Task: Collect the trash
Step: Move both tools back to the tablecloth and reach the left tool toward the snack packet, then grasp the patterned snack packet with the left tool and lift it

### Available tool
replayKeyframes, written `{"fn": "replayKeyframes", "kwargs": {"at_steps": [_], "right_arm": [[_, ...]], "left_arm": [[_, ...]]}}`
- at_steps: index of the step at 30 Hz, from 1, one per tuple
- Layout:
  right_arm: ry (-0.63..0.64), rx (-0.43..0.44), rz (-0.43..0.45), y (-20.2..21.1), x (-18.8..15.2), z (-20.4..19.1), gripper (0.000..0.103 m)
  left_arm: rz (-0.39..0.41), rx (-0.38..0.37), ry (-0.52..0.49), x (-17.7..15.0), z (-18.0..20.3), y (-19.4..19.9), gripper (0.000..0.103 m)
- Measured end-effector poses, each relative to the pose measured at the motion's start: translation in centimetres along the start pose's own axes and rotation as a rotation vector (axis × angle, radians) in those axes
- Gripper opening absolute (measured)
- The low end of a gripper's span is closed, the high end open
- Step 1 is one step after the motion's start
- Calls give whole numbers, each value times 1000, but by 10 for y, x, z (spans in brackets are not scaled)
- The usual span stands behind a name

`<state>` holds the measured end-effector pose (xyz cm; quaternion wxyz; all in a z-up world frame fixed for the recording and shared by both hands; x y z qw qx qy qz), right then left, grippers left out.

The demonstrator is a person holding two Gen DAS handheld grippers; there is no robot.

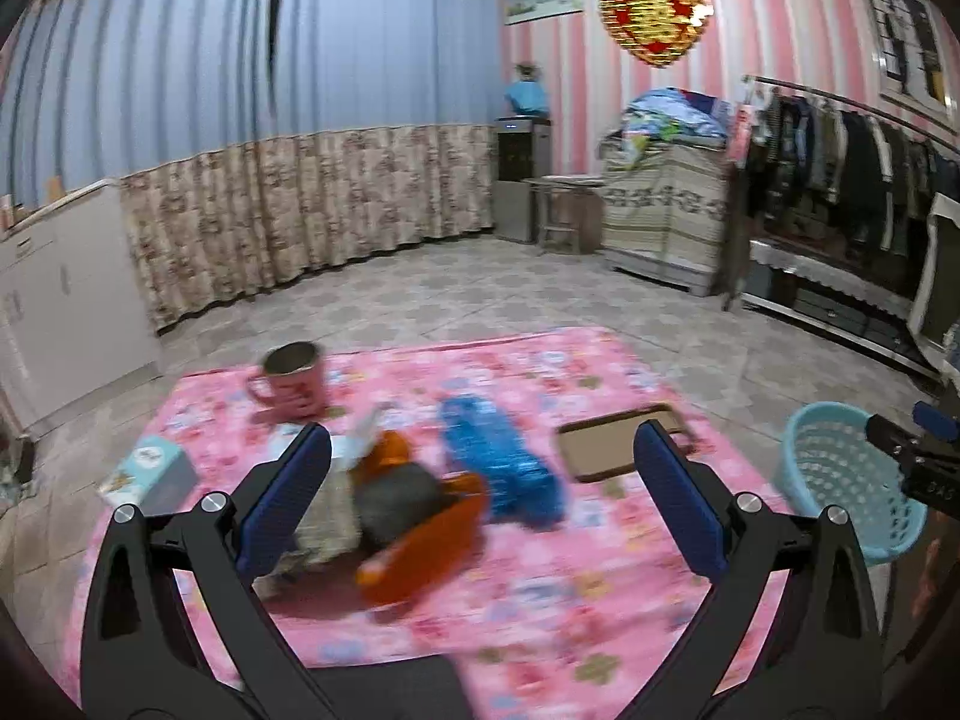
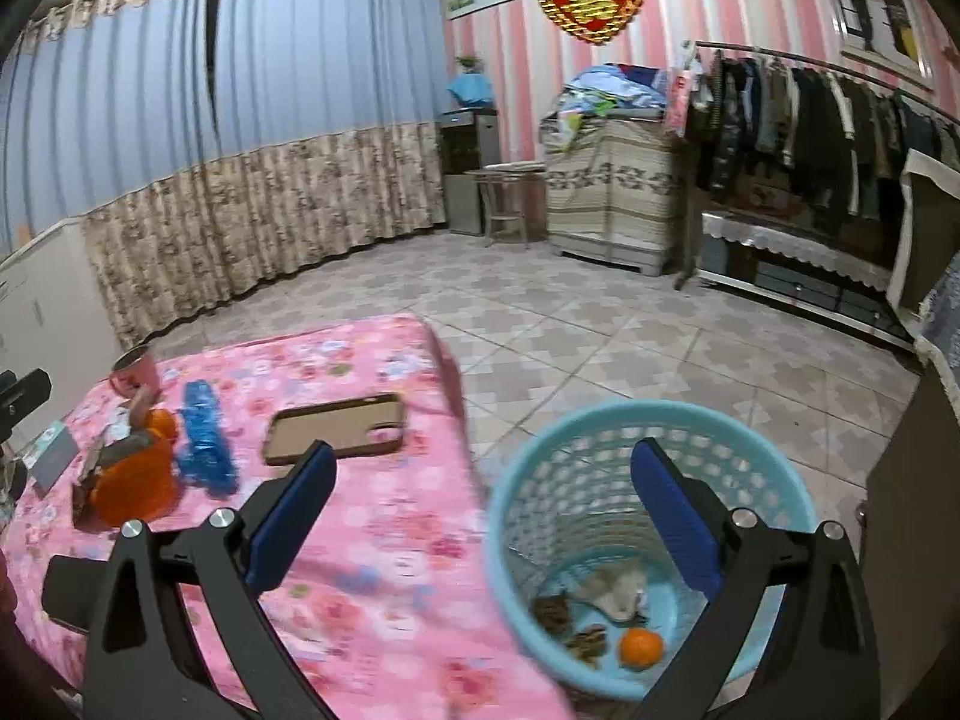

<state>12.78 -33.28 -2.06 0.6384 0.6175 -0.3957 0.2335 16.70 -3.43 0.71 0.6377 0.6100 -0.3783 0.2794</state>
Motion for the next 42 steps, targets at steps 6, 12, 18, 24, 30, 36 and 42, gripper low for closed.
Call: {"fn": "replayKeyframes", "kwargs": {"at_steps": [6,12,18,24,30,36,42], "right_arm": [[41,42,-7,-6,-2,-51,97],[104,58,-25,-15,-14,-94,97],[147,54,-57,-31,-25,-122,97],[181,57,-89,-49,-31,-141,97],[203,55,-127,-67,-39,-148,97],[185,65,-154,-77,-44,-144,97],[187,50,-182,-86,-48,-137,97]], "left_arm": [[-19,94,41,-14,-70,2,98],[-50,160,65,-37,-123,-5,98],[-121,158,116,-65,-156,-26,98],[-184,106,149,-82,-174,-56,98],[-276,57,135,-100,-163,-87,97],[-327,10,74,-104,-136,-102,97],[-360,-5,22,-97,-123,-114,97]]}}
Point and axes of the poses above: each gripper's, at about its wrist camera, not at the fingertips, and y roughly against the way its jaws point, z to its right, x to its top, the point moved 7 cm from there along -y, roughly the way its jaws point, and after that the axes turned 8 degrees about -z, right-handed, at the moved point
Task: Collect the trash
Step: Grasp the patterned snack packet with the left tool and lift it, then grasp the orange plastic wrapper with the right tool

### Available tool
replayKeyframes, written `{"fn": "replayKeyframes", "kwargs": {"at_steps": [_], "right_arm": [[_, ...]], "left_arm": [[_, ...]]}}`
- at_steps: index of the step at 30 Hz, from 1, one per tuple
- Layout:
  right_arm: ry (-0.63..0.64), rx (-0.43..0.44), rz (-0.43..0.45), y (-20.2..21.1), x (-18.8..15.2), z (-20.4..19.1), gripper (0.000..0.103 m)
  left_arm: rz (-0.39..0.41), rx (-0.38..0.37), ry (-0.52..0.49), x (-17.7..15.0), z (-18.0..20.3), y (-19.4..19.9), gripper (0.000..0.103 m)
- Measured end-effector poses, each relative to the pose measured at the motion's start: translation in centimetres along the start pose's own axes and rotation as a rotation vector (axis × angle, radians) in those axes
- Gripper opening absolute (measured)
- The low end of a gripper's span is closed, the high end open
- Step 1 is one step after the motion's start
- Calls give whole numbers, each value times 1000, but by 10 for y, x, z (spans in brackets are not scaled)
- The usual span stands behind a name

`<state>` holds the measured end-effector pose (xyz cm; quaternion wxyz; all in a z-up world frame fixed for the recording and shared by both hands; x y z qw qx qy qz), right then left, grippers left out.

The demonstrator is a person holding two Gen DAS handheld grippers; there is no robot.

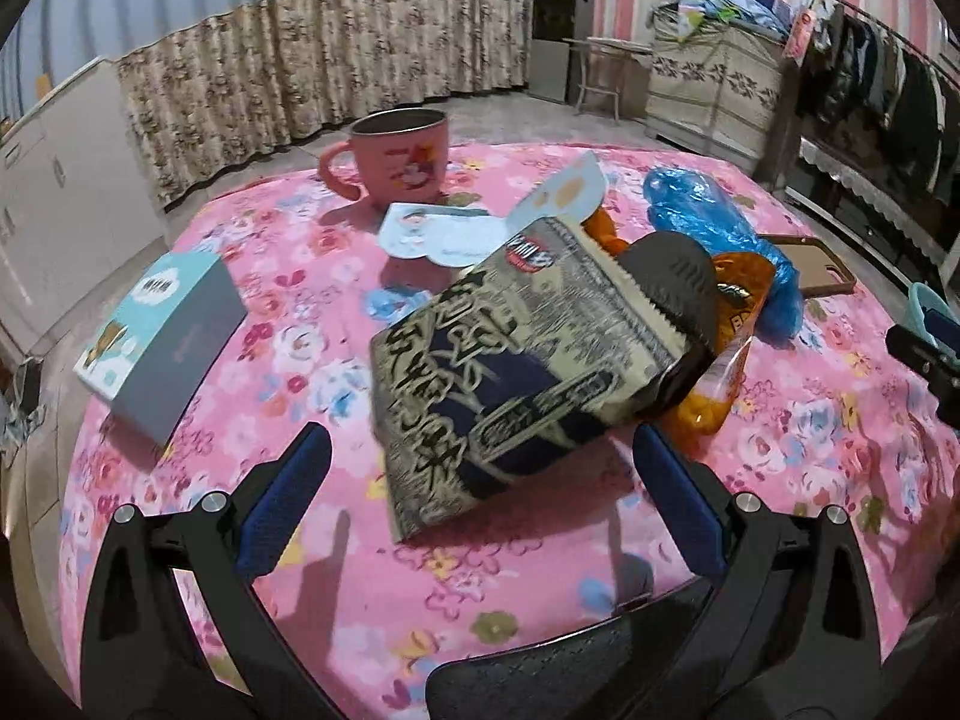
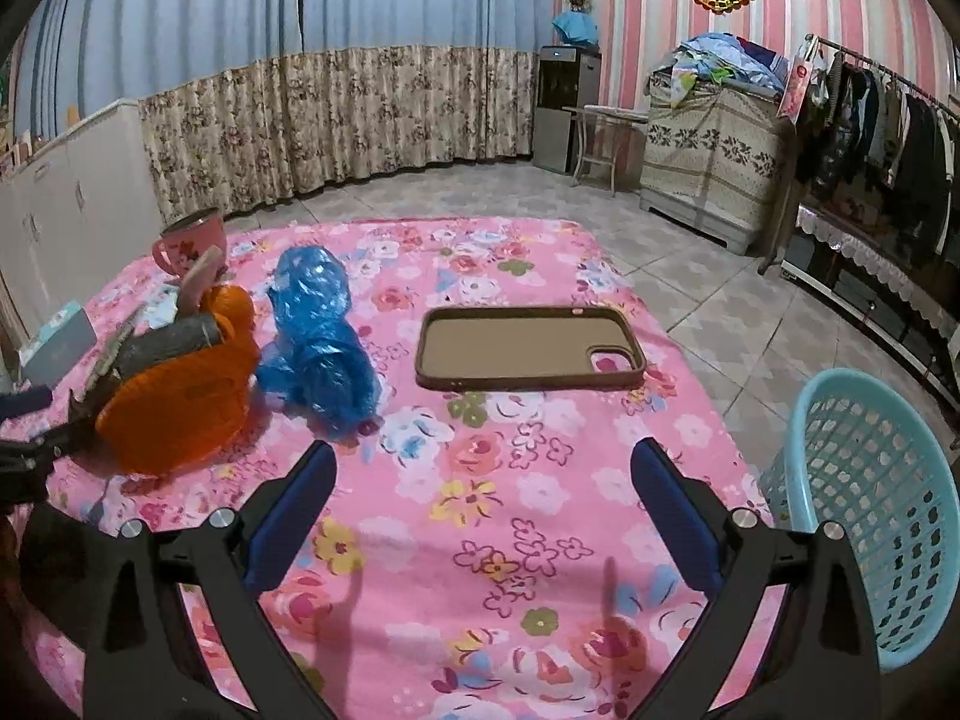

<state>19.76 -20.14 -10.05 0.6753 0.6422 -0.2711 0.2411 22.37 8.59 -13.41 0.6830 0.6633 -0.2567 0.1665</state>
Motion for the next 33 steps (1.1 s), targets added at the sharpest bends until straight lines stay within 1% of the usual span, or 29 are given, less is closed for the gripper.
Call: {"fn": "replayKeyframes", "kwargs": {"at_steps": [4,6,8,9,11,12,13,14,15,16,18,19,20,26,29,33], "right_arm": [[-11,8,-6,-1,0,1,97],[-8,6,-5,0,0,1,97],[-5,9,-3,1,2,1,97],[-1,12,-2,2,3,-1,97],[10,12,1,4,5,-4,97],[18,12,5,6,6,-6,97],[22,13,7,7,7,-8,97],[24,14,9,8,7,-9,97],[25,18,11,9,8,-12,97],[25,21,12,10,9,-14,97],[30,28,13,13,11,-18,97],[34,30,14,14,12,-21,97],[41,31,16,16,12,-24,97],[100,38,31,27,16,-56,97],[125,50,32,29,15,-76,97],[159,79,22,29,13,-112,97]], "left_arm": [[-25,-7,-15,7,2,-8,90],[-34,-16,-10,10,1,-11,84],[-37,-35,4,12,-1,-12,75],[-34,-43,9,13,-2,-11,73],[-20,-54,12,14,-3,-7,63],[-12,-53,7,15,-3,-4,60],[-8,-54,3,15,-3,-2,53],[-9,-60,0,15,-3,-1,44],[-15,-79,0,15,-2,-1,37],[-22,-95,0,14,-1,-1,28],[-17,-100,-9,14,2,2,22],[-5,-96,-20,15,2,4,17],[10,-86,-31,15,3,8,14],[52,-65,-20,14,-12,28,4],[75,-45,-16,7,-24,44,2],[102,-33,2,2,-41,62,2]]}}
Point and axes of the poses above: each gripper's, at about its wrist camera, not at the fingertips, and y roughly against the way its jaws point, z to its right, x to its top, the point moved 7 cm from there along -y, roughly the way its jaws point, and after that the axes turned 8 degrees about -z, right-handed, at the moved point
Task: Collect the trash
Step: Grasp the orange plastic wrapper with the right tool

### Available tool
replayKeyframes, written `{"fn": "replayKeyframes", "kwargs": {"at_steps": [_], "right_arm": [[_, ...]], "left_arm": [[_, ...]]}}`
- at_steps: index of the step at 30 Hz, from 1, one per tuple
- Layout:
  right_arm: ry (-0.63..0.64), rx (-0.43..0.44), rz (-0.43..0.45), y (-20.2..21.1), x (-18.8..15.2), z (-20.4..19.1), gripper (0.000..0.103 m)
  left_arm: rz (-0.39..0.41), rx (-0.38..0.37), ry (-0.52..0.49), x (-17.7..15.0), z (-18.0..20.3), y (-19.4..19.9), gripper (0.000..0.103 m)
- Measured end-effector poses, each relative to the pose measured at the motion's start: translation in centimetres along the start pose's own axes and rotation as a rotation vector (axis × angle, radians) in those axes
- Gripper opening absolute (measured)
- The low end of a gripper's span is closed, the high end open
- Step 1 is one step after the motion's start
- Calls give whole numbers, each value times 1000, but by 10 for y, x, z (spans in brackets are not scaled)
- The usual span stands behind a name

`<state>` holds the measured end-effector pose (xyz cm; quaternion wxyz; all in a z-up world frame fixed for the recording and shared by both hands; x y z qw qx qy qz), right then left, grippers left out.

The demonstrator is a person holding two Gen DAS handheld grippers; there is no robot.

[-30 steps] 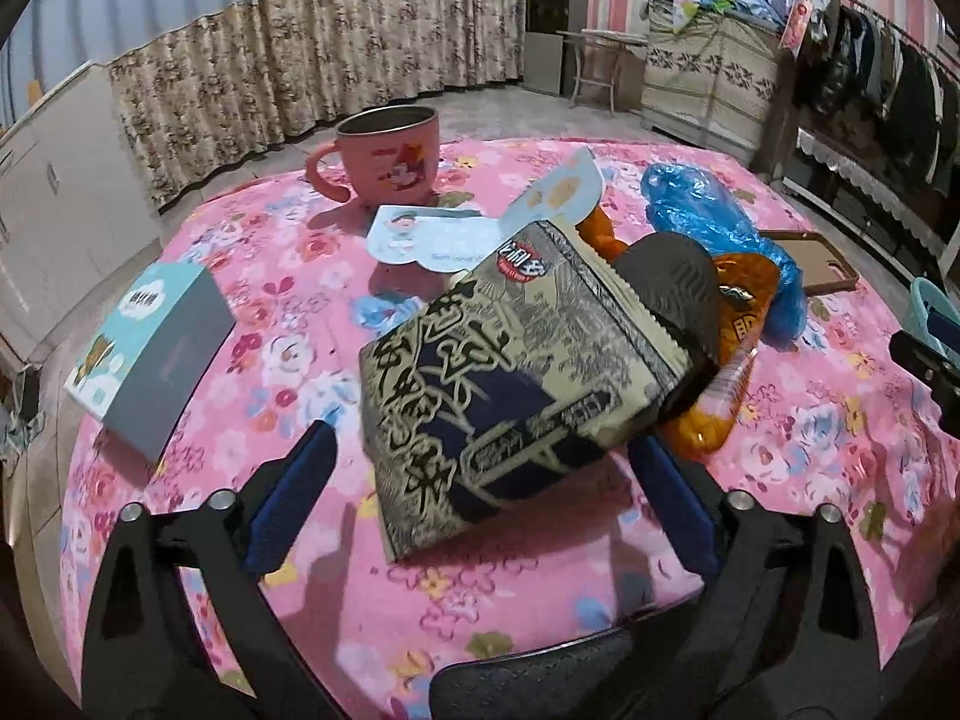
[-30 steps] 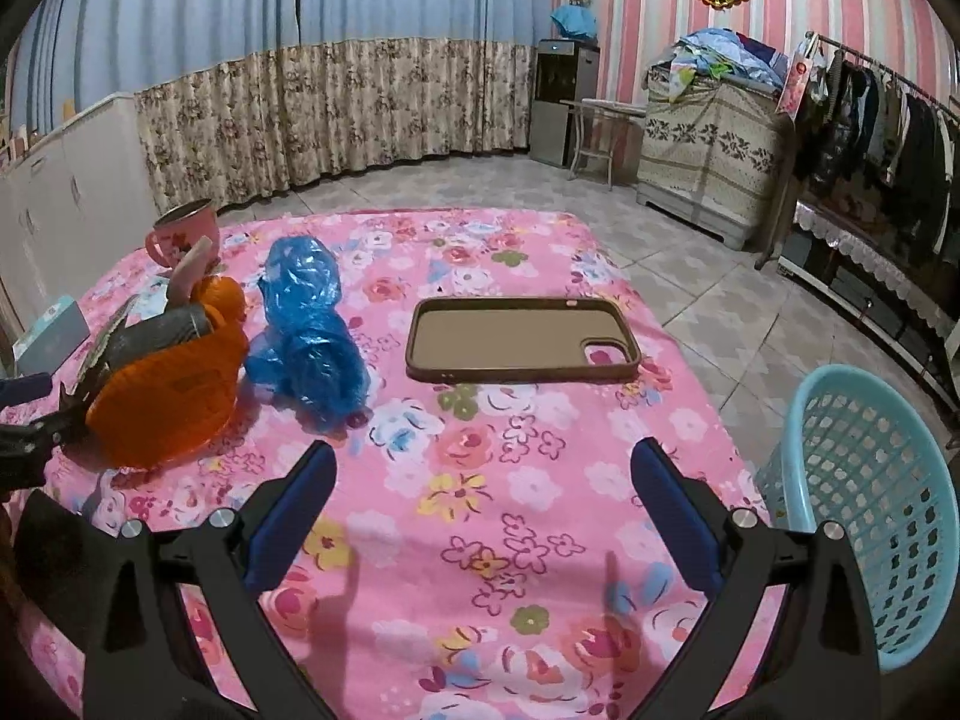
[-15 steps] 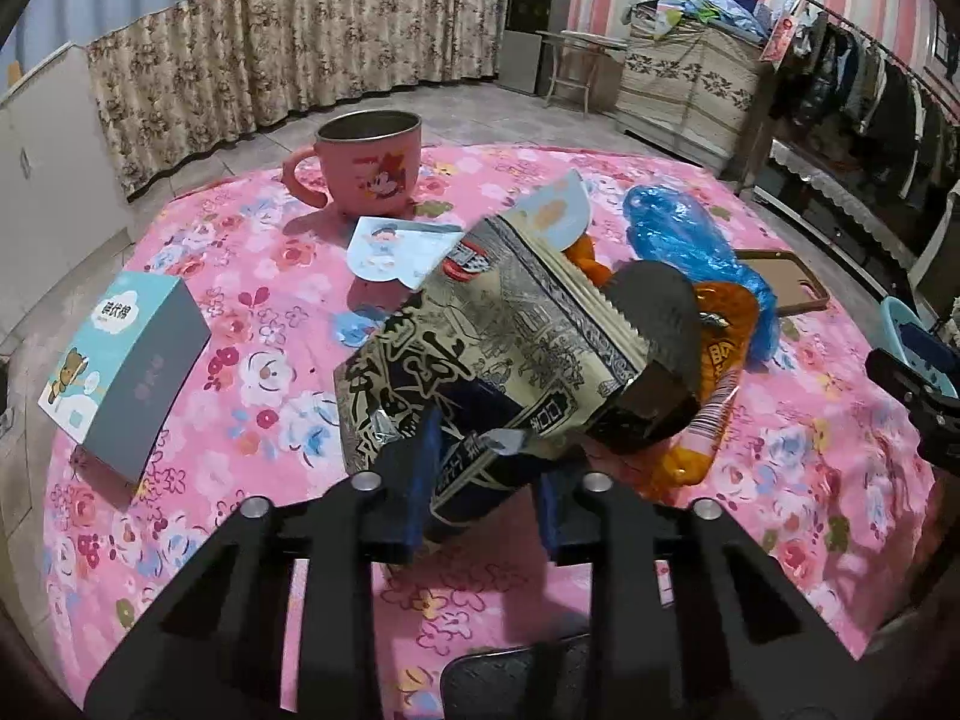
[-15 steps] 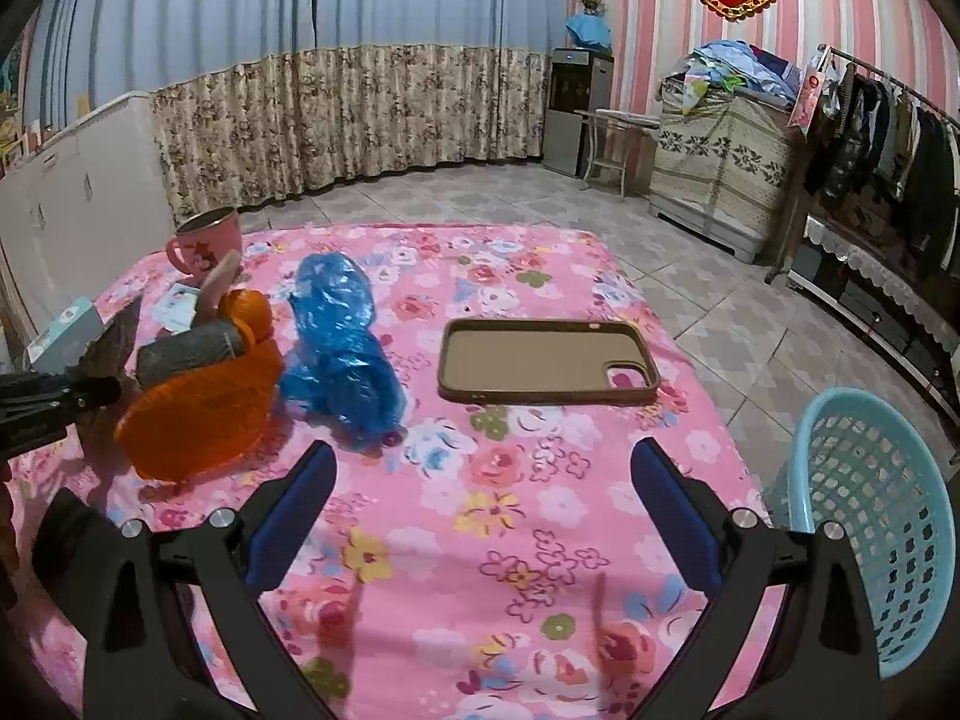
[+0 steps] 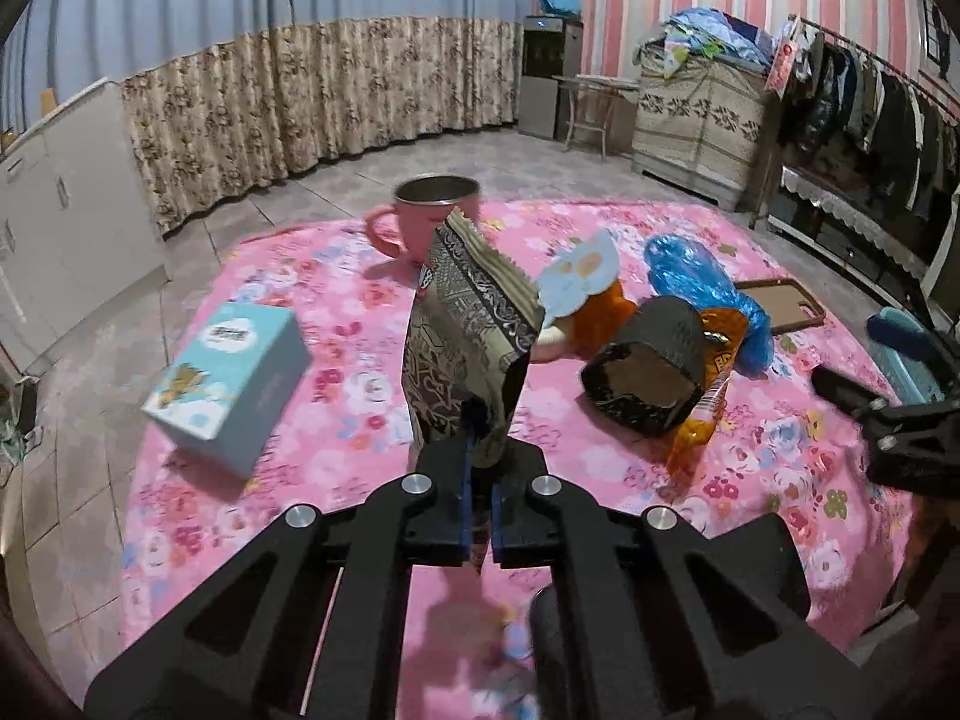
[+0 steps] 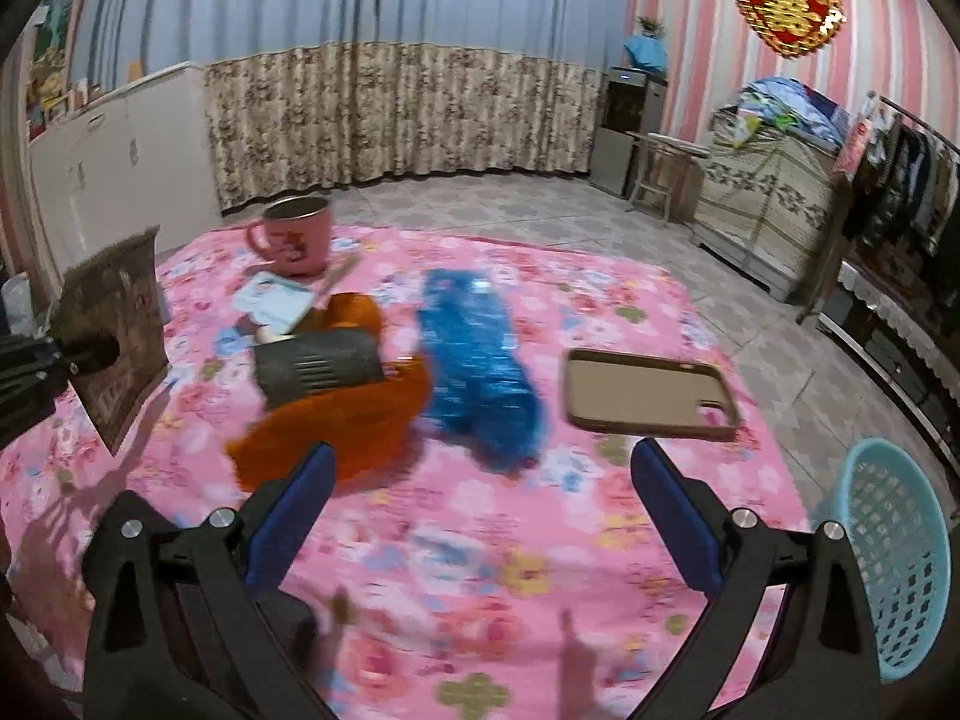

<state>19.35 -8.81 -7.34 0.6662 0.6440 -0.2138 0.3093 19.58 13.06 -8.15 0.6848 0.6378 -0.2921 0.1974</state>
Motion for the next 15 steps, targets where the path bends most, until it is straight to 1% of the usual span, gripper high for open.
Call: {"fn": "replayKeyframes", "kwargs": {"at_steps": [3,6,10,13,15], "right_arm": [[0,53,-21,-4,3,-25,96],[-12,71,-45,-12,4,-42,96],[-6,47,-90,-30,1,-59,96],[-1,23,-113,-39,-1,-62,96],[4,23,-124,-43,-2,-62,92]], "left_arm": [[11,4,26,-3,-14,12,2],[15,25,28,-7,-23,16,2],[19,35,44,-10,-31,16,2],[25,30,79,-9,-38,14,2],[25,27,100,-9,-40,12,2]]}}
Point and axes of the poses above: each gripper's, at about its wrist camera, not at the fingertips, and y roughly against the way its jaws point, z to its right, x to its top, the point moved 7 cm from there along -y, roughly the way its jaws point, and after that the axes turned 8 degrees about -z, right-handed, at the moved point
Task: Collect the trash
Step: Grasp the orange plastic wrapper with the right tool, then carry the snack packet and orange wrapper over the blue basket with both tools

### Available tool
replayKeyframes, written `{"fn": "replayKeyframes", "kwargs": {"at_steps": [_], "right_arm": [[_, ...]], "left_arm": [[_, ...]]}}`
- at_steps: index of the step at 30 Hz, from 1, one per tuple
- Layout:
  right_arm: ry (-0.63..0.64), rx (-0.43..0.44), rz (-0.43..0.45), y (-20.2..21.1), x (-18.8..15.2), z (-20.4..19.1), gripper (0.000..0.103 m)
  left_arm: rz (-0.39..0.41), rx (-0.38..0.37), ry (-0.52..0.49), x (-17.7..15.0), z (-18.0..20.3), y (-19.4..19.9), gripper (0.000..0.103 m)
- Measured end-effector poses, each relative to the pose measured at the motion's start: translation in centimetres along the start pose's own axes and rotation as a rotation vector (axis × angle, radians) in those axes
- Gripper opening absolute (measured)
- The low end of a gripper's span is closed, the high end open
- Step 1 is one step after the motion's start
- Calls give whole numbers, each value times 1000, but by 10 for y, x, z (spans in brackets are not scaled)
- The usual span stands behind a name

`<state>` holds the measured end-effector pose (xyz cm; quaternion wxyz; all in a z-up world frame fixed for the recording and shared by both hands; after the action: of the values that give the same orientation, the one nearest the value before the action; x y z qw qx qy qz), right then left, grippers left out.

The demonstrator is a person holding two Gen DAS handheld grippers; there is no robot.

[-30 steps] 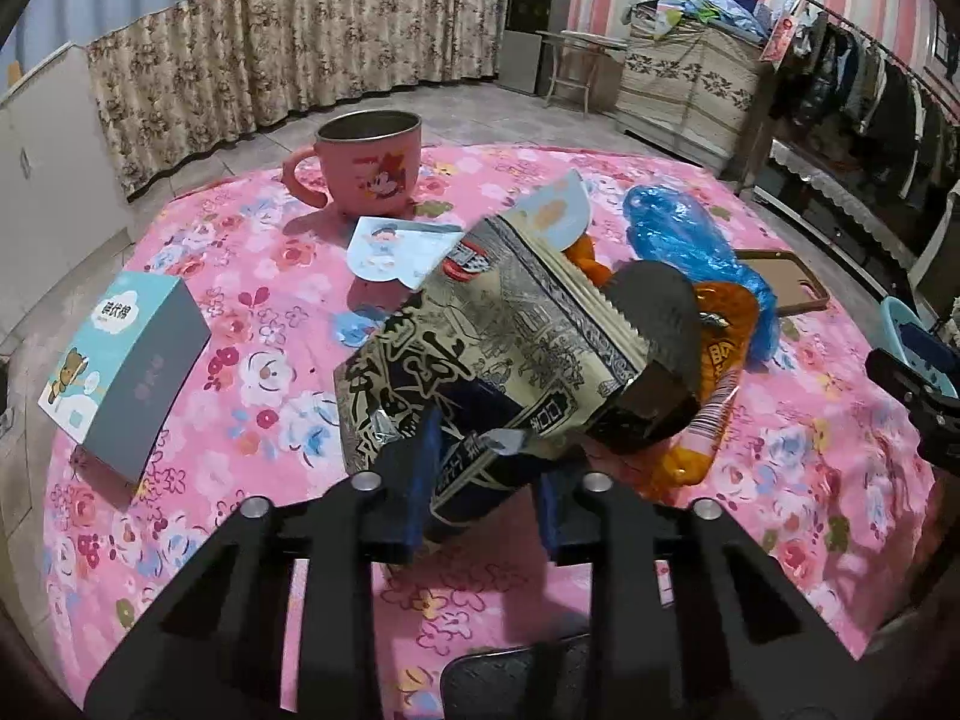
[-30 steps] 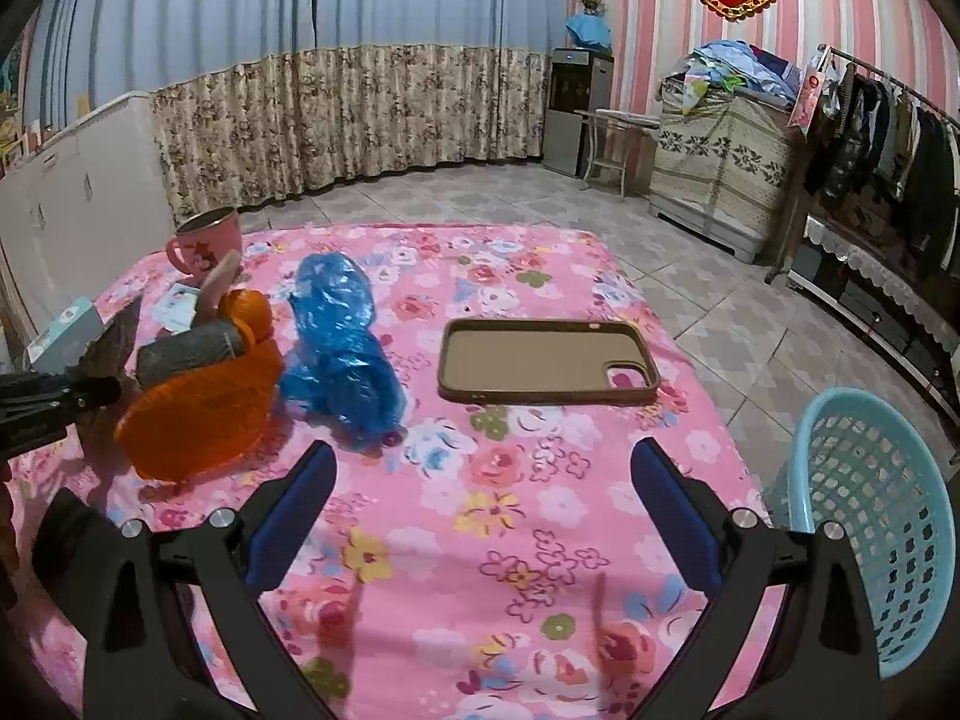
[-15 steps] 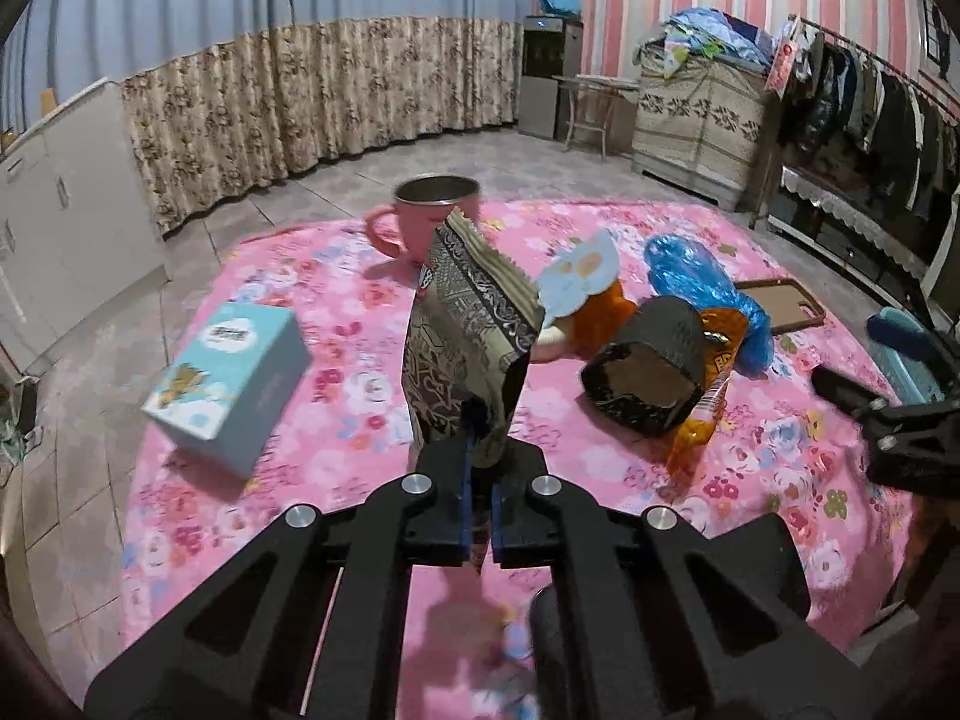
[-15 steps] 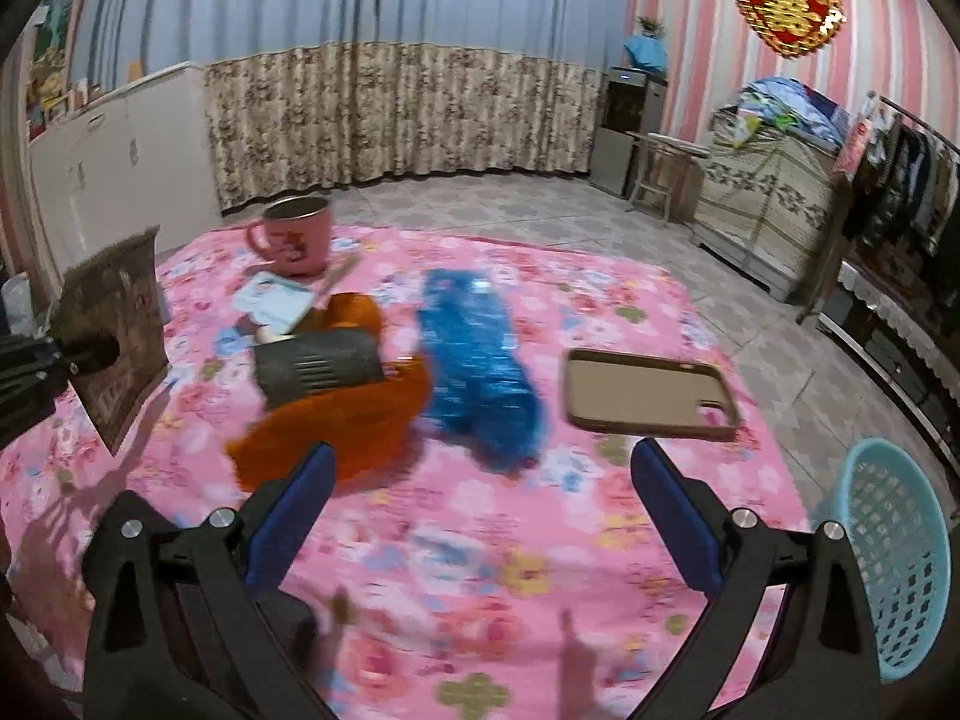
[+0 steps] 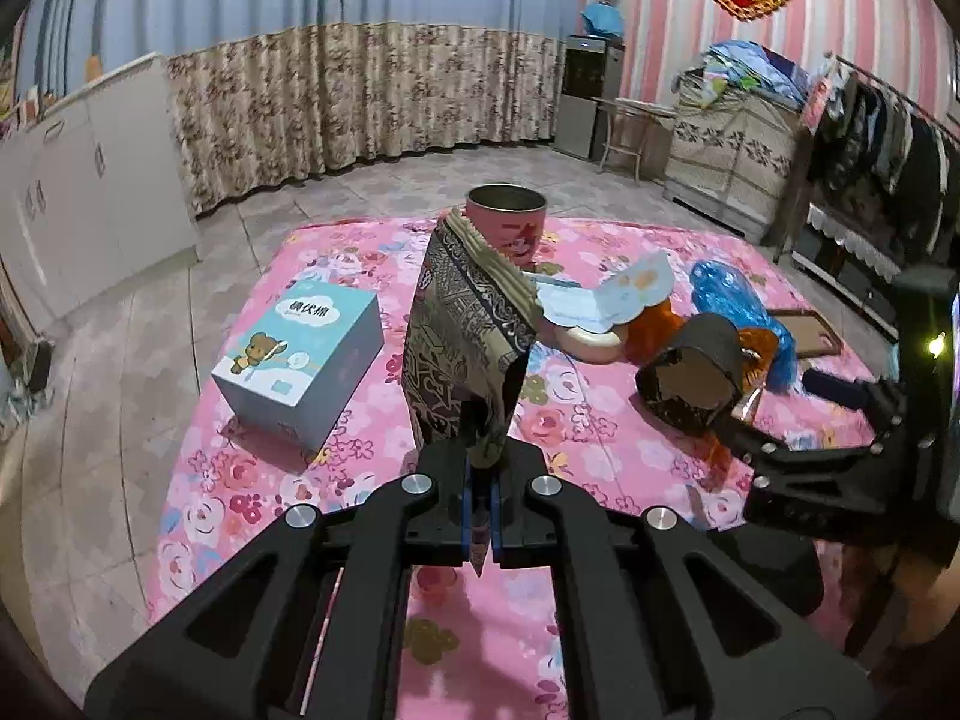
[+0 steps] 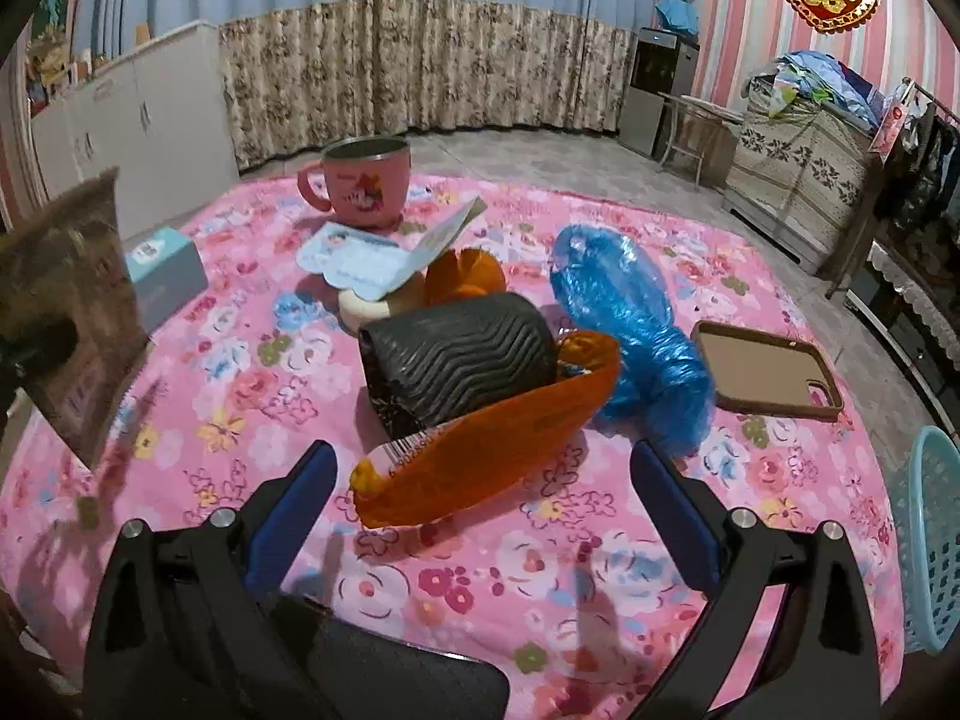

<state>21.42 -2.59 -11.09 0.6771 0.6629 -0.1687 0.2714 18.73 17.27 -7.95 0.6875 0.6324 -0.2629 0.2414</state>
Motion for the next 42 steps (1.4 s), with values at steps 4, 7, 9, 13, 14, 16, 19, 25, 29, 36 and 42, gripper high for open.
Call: {"fn": "replayKeyframes", "kwargs": {"at_steps": [4,7,9,13,14,16,19,25,29,36,42], "right_arm": [[6,53,-16,-1,-5,7,58],[-29,85,-4,5,-9,24,48],[-48,102,-7,6,-12,35,40],[-87,144,-29,-1,-14,48,21],[-97,155,-31,-3,-15,51,18],[-100,171,-24,-2,-15,56,13],[-83,178,2,5,-12,60,11],[-44,191,70,35,-3,72,10],[-21,185,126,62,2,85,10],[-41,159,193,107,-7,131,10],[-89,103,215,131,-27,187,10]], "left_arm": [[4,-2,2,2,0,-1,2],[8,-6,4,4,2,-3,2],[9,-9,7,4,3,-4,2],[10,-13,4,4,8,-5,2],[10,-14,2,4,9,-6,2],[13,-17,1,4,10,-5,2],[18,-11,1,4,9,-2,2],[31,-11,-3,10,15,7,2],[55,-12,-35,19,32,21,2],[103,-44,-109,36,93,41,2],[130,-121,-181,44,169,50,2]]}}
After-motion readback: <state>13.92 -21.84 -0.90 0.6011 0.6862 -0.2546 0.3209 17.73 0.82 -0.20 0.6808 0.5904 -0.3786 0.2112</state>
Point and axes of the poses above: each gripper's, at about its wrist camera, not at the fingertips, and y roughly against the way its jaws point, z to its right, x to its top, the point moved 7 cm from there along -y, roughly the way its jaws point, and after that the axes turned 8 degrees about -z, right-handed, at the moved point
